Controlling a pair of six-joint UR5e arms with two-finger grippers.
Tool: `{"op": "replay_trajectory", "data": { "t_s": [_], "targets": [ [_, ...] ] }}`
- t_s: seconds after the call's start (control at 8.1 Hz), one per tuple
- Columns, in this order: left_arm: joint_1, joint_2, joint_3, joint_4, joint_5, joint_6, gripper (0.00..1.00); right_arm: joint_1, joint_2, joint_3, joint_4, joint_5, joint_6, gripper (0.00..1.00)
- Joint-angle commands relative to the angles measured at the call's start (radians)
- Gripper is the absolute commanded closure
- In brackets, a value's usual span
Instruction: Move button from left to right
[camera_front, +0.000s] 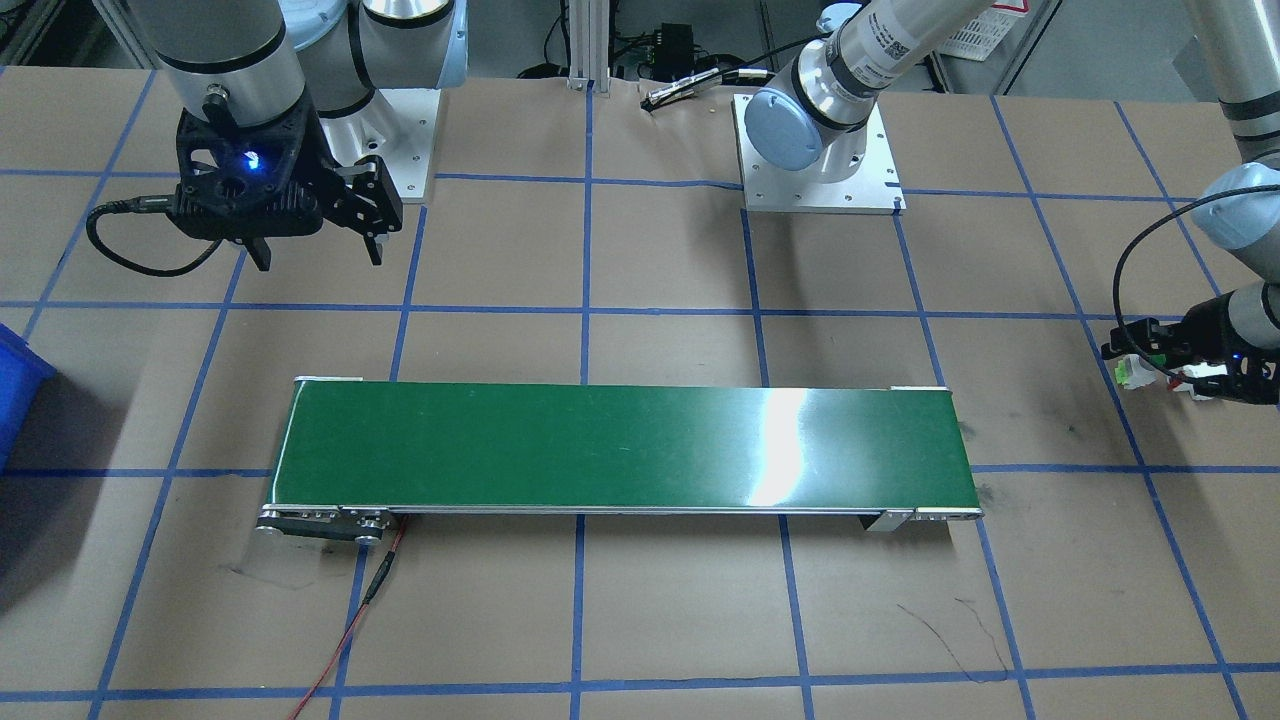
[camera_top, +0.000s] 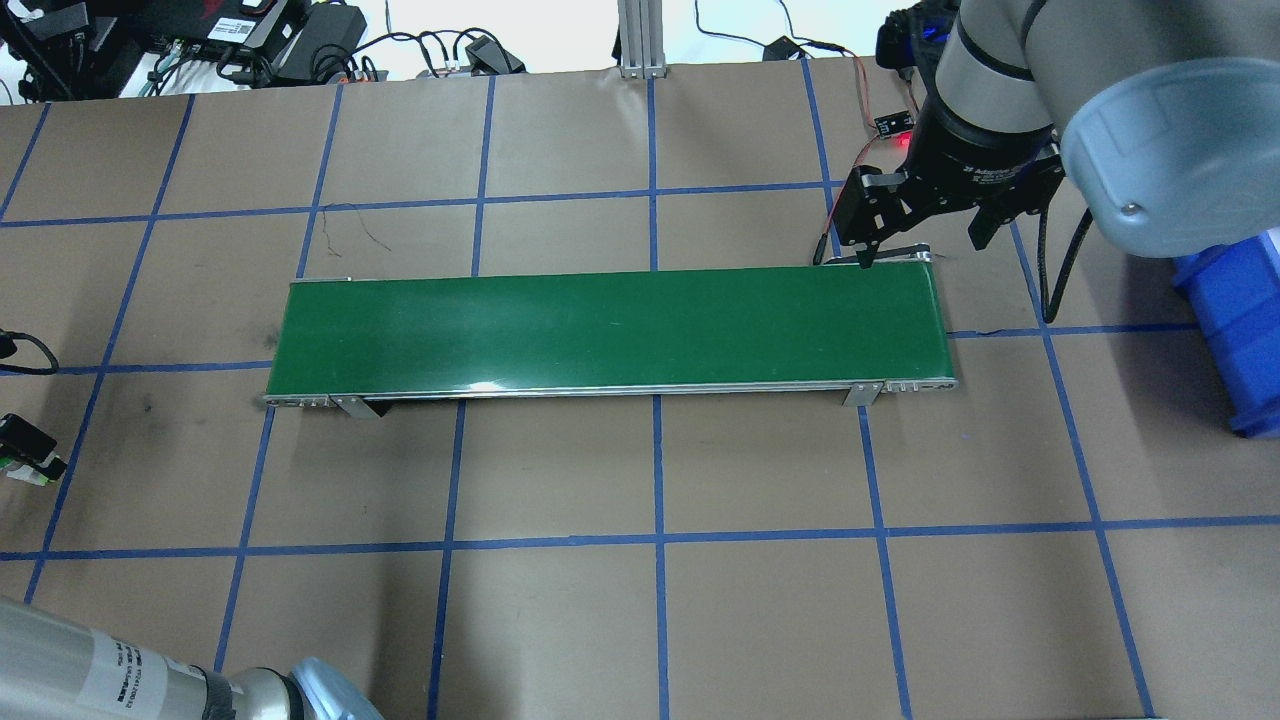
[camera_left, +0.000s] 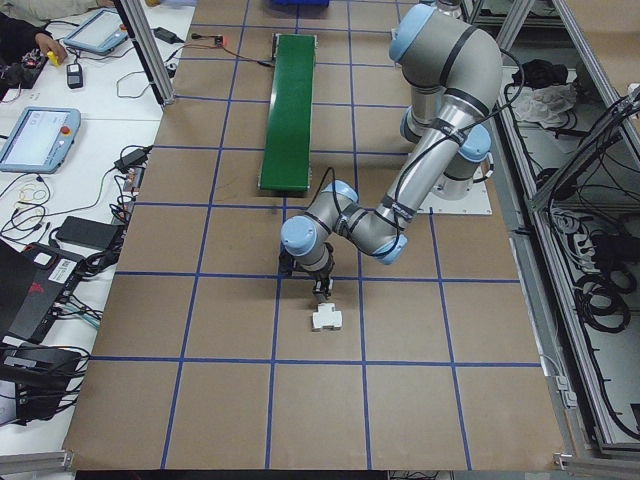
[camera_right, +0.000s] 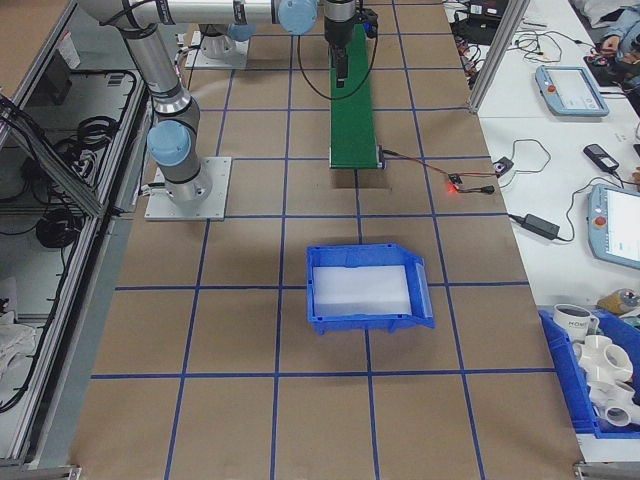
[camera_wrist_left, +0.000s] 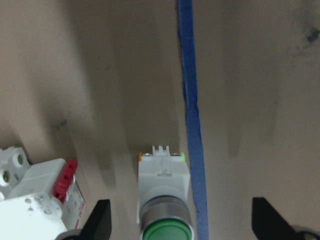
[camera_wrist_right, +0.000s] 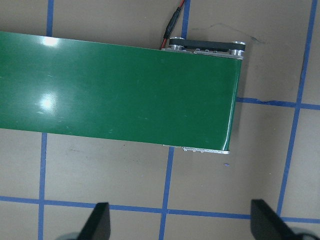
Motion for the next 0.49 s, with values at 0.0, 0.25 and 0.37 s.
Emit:
{"op": "replay_trajectory", "data": {
  "t_s": [0.0,0.25,0.37],
  "targets": [
    [0.000,-0.009,0.000,0.013,0.002,-0.011,0.46,0.000,0.000,0.000,0.000,0.000,0.000,0.00],
    [0.000,-0.008,0.000,0.013,0.002,-0.013,0.74,0.000,0.000,0.000,0.000,0.000,0.000,0.00],
    [0.000,-0.008,0.001,0.013,0.002,-0.013,0.83,0.000,0.000,0.000,0.000,0.000,0.000,0.00]
  ]
}}
